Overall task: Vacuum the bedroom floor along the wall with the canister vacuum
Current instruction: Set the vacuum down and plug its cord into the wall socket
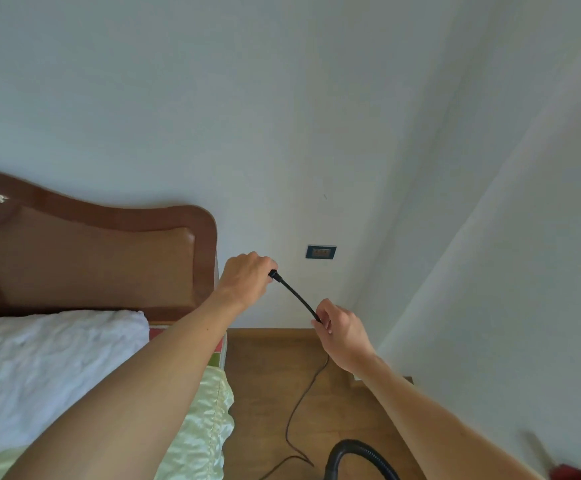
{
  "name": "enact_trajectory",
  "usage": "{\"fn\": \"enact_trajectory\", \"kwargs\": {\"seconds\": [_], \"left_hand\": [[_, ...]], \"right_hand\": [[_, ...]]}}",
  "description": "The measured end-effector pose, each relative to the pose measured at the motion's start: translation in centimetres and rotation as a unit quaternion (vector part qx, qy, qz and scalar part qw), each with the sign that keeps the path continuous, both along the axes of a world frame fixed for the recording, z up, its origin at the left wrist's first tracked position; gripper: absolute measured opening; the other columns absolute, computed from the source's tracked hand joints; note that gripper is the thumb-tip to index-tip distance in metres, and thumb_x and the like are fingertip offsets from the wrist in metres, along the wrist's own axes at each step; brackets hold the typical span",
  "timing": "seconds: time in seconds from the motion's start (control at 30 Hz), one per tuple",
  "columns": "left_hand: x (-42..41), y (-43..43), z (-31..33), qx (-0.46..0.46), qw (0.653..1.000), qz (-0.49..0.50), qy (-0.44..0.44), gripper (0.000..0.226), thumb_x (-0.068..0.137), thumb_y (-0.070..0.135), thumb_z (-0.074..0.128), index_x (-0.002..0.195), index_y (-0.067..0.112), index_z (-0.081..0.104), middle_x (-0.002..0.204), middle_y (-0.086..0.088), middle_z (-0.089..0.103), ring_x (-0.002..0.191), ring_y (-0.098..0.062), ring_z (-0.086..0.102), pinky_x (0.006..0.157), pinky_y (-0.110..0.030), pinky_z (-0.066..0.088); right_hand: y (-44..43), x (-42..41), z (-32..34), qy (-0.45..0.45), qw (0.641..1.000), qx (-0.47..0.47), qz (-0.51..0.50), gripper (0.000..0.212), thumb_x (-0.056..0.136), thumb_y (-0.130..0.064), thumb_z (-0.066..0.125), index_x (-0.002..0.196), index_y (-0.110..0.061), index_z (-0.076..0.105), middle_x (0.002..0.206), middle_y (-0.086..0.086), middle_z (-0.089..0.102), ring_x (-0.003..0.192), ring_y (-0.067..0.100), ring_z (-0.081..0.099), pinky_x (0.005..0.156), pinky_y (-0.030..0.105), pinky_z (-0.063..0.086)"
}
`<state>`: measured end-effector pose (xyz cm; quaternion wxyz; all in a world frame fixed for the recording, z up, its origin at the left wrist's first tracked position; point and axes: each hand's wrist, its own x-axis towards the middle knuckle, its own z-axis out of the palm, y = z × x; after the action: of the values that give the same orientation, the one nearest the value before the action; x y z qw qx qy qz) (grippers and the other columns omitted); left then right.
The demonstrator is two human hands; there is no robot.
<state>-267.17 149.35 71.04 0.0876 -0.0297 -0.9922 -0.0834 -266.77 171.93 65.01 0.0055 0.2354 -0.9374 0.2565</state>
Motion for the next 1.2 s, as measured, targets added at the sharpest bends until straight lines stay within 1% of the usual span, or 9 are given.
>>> {"fn": "enact_trajectory", "kwargs": {"seconds": [0.07,0.23,0.4,0.53,0.63,0.77,0.93,1.07,1.2], "left_hand": [[-0.3,-0.3,-0.6,0.076,0.997,0.016,0.010,0.015,0.096,0.012,0.058,0.103,0.014,0.071,0.085,-0.007,0.071,0.077,-0.028,0.067,0.061,-0.032,0.047],[-0.3,1.1,-1.8,0.299,0.953,0.051,0.028,0.033,0.093,0.010,0.057,0.124,0.012,0.067,0.114,-0.006,0.072,0.107,-0.023,0.066,0.091,-0.031,0.051],[-0.3,3.3,-1.5,0.442,0.877,0.133,0.129,0.008,0.088,0.004,0.068,0.093,0.009,0.073,0.084,0.000,0.071,0.076,-0.020,0.070,0.071,-0.029,0.056],[-0.4,5.0,-1.3,0.539,0.813,0.188,0.115,0.027,0.088,0.006,0.071,0.102,0.006,0.049,0.078,0.002,0.066,0.055,-0.016,0.068,0.059,-0.027,0.056],[-0.9,5.5,-1.8,0.568,0.788,0.214,0.102,0.028,0.084,0.014,0.077,0.102,0.010,0.055,0.075,0.004,0.068,0.057,-0.016,0.071,0.071,-0.036,0.060],[-1.6,6.0,-2.3,0.575,0.781,0.223,0.101,0.010,0.080,0.017,0.080,0.076,0.017,0.071,0.062,0.004,0.069,0.060,-0.018,0.072,0.074,-0.040,0.062],[-3.4,6.9,-2.8,0.583,0.762,0.265,0.099,0.031,0.079,0.017,0.079,0.054,0.022,0.059,0.059,0.000,0.068,0.060,-0.026,0.072,0.068,-0.041,0.062],[-5.4,7.8,-4.2,0.578,0.760,0.282,0.093,0.016,0.074,0.026,0.077,0.067,0.016,0.068,0.067,-0.002,0.072,0.063,-0.025,0.072,0.068,-0.042,0.062],[-7.9,8.9,-6.2,0.564,0.769,0.285,0.098,0.016,0.076,0.030,0.077,0.073,0.018,0.067,0.071,0.001,0.072,0.064,-0.023,0.071,0.068,-0.043,0.062]], "right_hand": [[-0.8,0.4,0.1,0.002,1.000,-0.006,-0.012,0.016,0.098,-0.021,0.060,0.089,-0.020,0.047,0.078,-0.004,0.056,0.068,0.017,0.052,0.054,0.019,0.033],[-2.5,1.8,-0.5,0.003,0.999,-0.035,-0.040,0.017,0.098,-0.021,0.062,0.090,-0.021,0.047,0.079,-0.003,0.059,0.064,0.011,0.052,0.055,0.016,0.036],[-4.0,3.7,-1.3,-0.018,0.992,-0.088,-0.084,0.014,0.098,-0.022,0.061,0.092,-0.021,0.048,0.078,-0.006,0.058,0.065,0.010,0.054,0.056,0.015,0.038],[-5.4,4.9,-2.4,-0.044,0.982,-0.133,-0.127,0.013,0.099,-0.022,0.059,0.091,-0.021,0.048,0.071,-0.011,0.052,0.062,0.007,0.048,0.054,0.017,0.037],[-6.0,5.3,-3.5,-0.043,0.970,-0.174,-0.162,0.015,0.098,-0.020,0.060,0.090,-0.020,0.048,0.072,-0.009,0.056,0.062,0.007,0.048,0.054,0.016,0.037],[-6.4,5.3,-4.7,-0.044,0.956,-0.207,-0.204,0.017,0.097,-0.021,0.064,0.089,-0.020,0.049,0.072,-0.010,0.056,0.063,0.008,0.050,0.055,0.016,0.039],[-6.2,4.4,-5.6,-0.031,0.941,-0.241,-0.237,0.014,0.097,-0.023,0.063,0.089,-0.020,0.051,0.073,-0.010,0.058,0.067,0.011,0.055,0.057,0.016,0.041],[-5.6,3.3,-6.9,-0.026,0.927,-0.282,-0.248,0.012,0.096,-0.022,0.063,0.088,-0.020,0.055,0.069,-0.007,0.061,0.062,0.013,0.055,0.056,0.026,0.048],[-4.8,1.5,-7.9,-0.027,0.927,-0.289,-0.239,0.015,0.096,-0.018,0.063,0.085,-0.021,0.054,0.062,-0.011,0.053,0.056,0.007,0.049,0.053,0.016,0.039]]}}
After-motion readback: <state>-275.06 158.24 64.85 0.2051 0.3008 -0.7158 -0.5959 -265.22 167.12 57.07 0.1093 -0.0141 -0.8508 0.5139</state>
